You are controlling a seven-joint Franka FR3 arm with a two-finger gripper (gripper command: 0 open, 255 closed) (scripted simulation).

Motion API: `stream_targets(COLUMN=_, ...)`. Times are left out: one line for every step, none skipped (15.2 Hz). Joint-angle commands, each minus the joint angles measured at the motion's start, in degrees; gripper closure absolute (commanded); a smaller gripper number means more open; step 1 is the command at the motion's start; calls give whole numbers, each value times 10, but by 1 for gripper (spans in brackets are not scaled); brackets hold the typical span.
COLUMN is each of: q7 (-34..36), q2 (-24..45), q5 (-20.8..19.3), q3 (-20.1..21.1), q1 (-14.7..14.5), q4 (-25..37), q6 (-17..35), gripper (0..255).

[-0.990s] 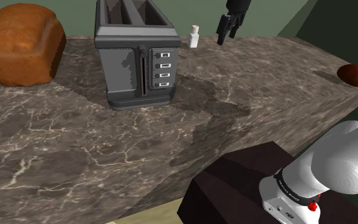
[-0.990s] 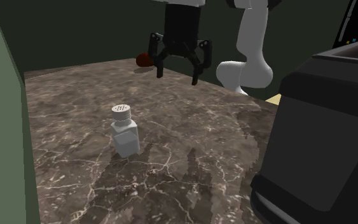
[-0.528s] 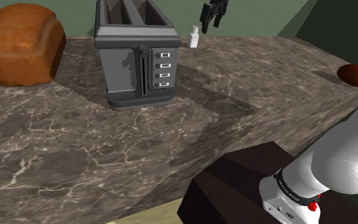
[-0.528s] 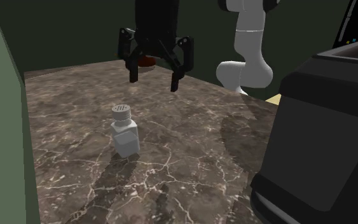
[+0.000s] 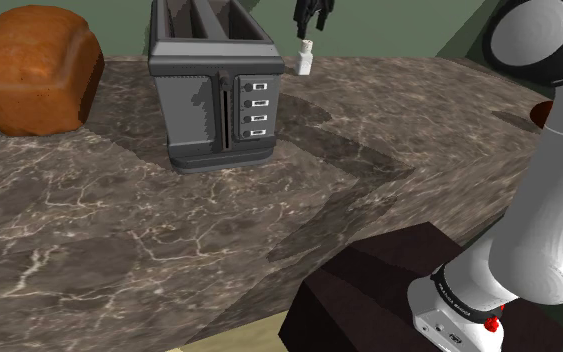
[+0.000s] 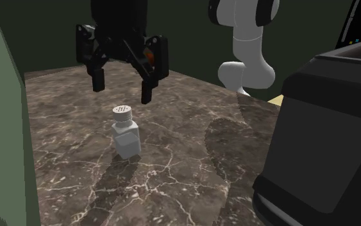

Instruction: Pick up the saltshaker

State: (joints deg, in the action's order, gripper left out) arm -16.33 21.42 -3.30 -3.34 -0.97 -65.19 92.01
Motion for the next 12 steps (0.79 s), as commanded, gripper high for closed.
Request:
stream_targets(q7=0, q2=1, q5=0, q3=0, q1=0, q4=-11, q6=13, gripper=0)
stream_targets(q7=1, q2=-2, q5=0, q3=0, q1=0, q4=-24, q6=23, gripper=0)
stream_targets(q7=1, q2=-5, q5=0, q3=0, q1=0, q4=-37, q6=32, gripper=0)
stream_targets(q7=2, q2=-8, q5=-1, q3=0, q1=0, q4=-49, q6=41, gripper=0)
stream_targets(q7=3, q2=-10, q5=-1, q3=0, q1=0, q4=-60, q6=51, gripper=0)
stream_targets(q7=3, q2=-12, q5=-1, q3=0, q1=0, q4=-67, q6=56, gripper=0)
stream_targets(q7=3, q2=-12, q5=-1, q3=0, q1=0, q4=-67, q6=56, gripper=0)
stream_targets(q7=3, q2=-13, q5=-1, q3=0, q1=0, q4=-68, q6=56, gripper=255)
stream_targets(q7=3, q2=-13, q5=-1, q3=0, q1=0, q4=-69, q6=57, gripper=255)
stream_targets(q7=3, q2=-13, q5=-1, q3=0, q1=-1, q4=-70, q6=57, gripper=255)
stream_targets(q7=4, q2=-14, q5=-1, q3=0, q1=-1, q4=-71, q6=57, gripper=255)
stream_targets(q7=4, q2=-14, q5=-1, q3=0, q1=-1, q4=-71, q6=57, gripper=255)
